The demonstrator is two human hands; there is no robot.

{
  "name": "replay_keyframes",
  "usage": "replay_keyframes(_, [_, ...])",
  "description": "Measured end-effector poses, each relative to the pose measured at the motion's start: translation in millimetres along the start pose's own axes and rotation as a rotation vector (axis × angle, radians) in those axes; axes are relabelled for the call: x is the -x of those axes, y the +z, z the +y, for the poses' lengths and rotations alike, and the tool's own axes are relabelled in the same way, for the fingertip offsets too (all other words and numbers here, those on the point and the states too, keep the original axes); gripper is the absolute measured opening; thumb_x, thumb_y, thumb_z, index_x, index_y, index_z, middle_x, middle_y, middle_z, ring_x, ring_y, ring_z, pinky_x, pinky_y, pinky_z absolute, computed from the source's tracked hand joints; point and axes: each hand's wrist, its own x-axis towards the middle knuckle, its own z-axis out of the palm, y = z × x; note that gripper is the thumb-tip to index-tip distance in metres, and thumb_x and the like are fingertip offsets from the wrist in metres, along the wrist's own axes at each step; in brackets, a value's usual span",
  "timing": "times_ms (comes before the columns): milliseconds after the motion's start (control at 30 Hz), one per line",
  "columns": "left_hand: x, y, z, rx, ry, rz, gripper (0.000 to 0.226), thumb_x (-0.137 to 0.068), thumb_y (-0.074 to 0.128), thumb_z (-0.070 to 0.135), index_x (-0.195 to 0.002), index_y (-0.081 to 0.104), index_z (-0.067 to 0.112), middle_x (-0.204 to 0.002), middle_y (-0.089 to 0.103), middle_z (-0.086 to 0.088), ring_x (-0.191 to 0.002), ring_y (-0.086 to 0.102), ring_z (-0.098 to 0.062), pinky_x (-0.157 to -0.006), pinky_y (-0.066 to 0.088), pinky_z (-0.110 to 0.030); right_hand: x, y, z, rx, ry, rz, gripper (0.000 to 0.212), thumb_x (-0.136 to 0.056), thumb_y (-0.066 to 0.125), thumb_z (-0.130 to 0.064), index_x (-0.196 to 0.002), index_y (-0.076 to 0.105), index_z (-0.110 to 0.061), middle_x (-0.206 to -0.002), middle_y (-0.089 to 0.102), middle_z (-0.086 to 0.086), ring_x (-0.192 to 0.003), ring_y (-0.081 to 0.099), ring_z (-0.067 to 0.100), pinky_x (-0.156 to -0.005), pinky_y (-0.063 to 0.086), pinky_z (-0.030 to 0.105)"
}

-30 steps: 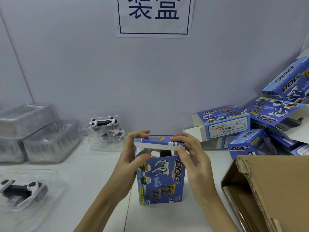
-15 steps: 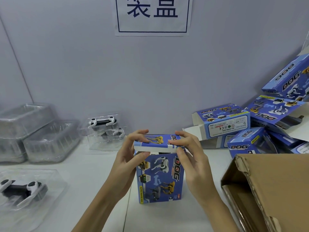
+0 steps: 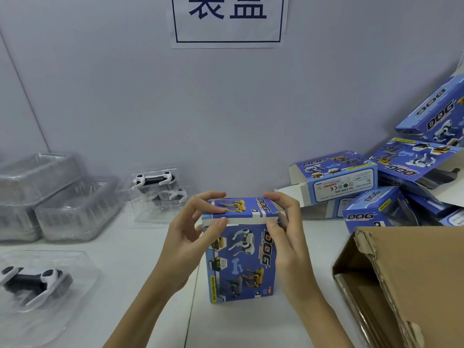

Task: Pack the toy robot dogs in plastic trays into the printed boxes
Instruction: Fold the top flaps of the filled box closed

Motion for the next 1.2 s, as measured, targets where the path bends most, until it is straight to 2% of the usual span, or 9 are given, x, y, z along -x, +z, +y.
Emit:
replay_keyframes(133, [1,-2,0,-0.131,0.078,-0.051,0.009,-0.094,0.072,0.027,-0.099,0.069,0.021,-0.143,0.062,-0.001,-0.142,0.052,-0.028,-0.077,0.064,-0.054,2,6,2,0.017,-0.014,0.052,0.032,-0.097,0.055,-0.034,-0.126,0.055,-0.045,-0.132,0.061,-0.001,-0.124,0.065,0.025,-0.071,0.063,0.031])
replay_keyframes(300, [4,-1,0,-0.233,0.106,-0.036,0.013,-0.092,0.069,0.034,-0.096,0.069,0.021,-0.135,0.067,-0.004,-0.145,0.048,-0.024,-0.087,0.056,-0.068,0,8,5,0.172,-0.101,0.090,0.024,-0.102,0.059,-0.030,-0.126,0.059,-0.026,-0.142,0.051,-0.012,-0.136,0.053,0.018,-0.072,0.063,0.027])
replay_keyframes(500, [3,3,6,-0.153,0.031,-0.048,0.009,-0.093,0.068,0.037,-0.102,0.066,0.035,-0.134,0.066,0.006,-0.135,0.057,-0.021,-0.072,0.064,-0.040,-9,-5,-5,0.219,-0.043,0.045,0.025,-0.088,0.071,-0.035,-0.111,0.067,-0.026,-0.134,0.056,-0.009,-0.129,0.060,0.024,-0.094,0.057,0.058])
replay_keyframes(567, [3,2,5,-0.129,0.012,-0.075,0.015,-0.092,0.066,0.036,-0.108,0.066,0.035,-0.136,0.064,0.006,-0.133,0.060,-0.021,-0.070,0.065,-0.052,-11,-7,-8,0.174,0.006,0.018,0.024,-0.085,0.074,-0.036,-0.107,0.066,-0.030,-0.135,0.057,-0.009,-0.125,0.064,0.026,-0.094,0.057,0.059])
replay_keyframes(667, [4,2,1,-0.189,0.025,-0.096,0.021,-0.092,0.063,0.035,-0.112,0.068,0.030,-0.143,0.058,0.004,-0.138,0.053,-0.026,-0.083,0.060,-0.064,-11,-9,-7,0.157,0.017,-0.012,0.020,-0.084,0.075,-0.038,-0.101,0.067,-0.030,-0.136,0.058,-0.014,-0.126,0.064,0.023,-0.097,0.055,0.061])
replay_keyframes(733, [5,4,-2,-0.233,0.055,-0.088,0.022,-0.093,0.068,0.036,-0.113,0.070,0.025,-0.145,0.055,0.004,-0.143,0.048,-0.029,-0.090,0.060,-0.060,-10,-6,-8,0.184,-0.031,0.009,0.016,-0.082,0.077,-0.043,-0.095,0.071,-0.035,-0.136,0.060,-0.018,-0.129,0.061,0.018,-0.099,0.054,0.060])
replay_keyframes(867, [3,5,-4,-0.218,0.095,-0.030,0.017,-0.095,0.076,0.033,-0.105,0.075,0.020,-0.134,0.062,0.000,-0.140,0.051,-0.028,-0.083,0.064,-0.042,-8,-10,-6,0.254,-0.145,0.029,0.011,-0.085,0.075,-0.039,-0.096,0.074,-0.040,-0.143,0.059,-0.018,-0.136,0.056,0.011,-0.100,0.056,0.054])
replay_keyframes(1000, [2,7,2,-0.104,0.010,-0.024,0.034,-0.085,0.081,0.053,-0.103,0.076,0.025,-0.133,0.061,0.001,-0.137,0.054,-0.030,-0.079,0.066,-0.046,-12,-29,-10,0.196,-0.062,-0.140,0.023,-0.098,0.061,-0.024,-0.112,0.077,-0.033,-0.148,0.058,-0.012,-0.145,0.045,0.011,-0.093,0.061,0.046])
replay_keyframes(1200, [3,8,-1,-0.038,-0.013,-0.054,0.035,-0.095,0.075,0.028,-0.125,0.061,0.019,-0.140,0.059,0.003,-0.122,0.069,-0.033,-0.080,0.065,-0.043,-13,-26,-12,0.127,-0.015,-0.113,0.029,-0.093,0.065,-0.020,-0.114,0.079,-0.032,-0.143,0.062,-0.009,-0.142,0.048,0.012,-0.086,0.064,0.042])
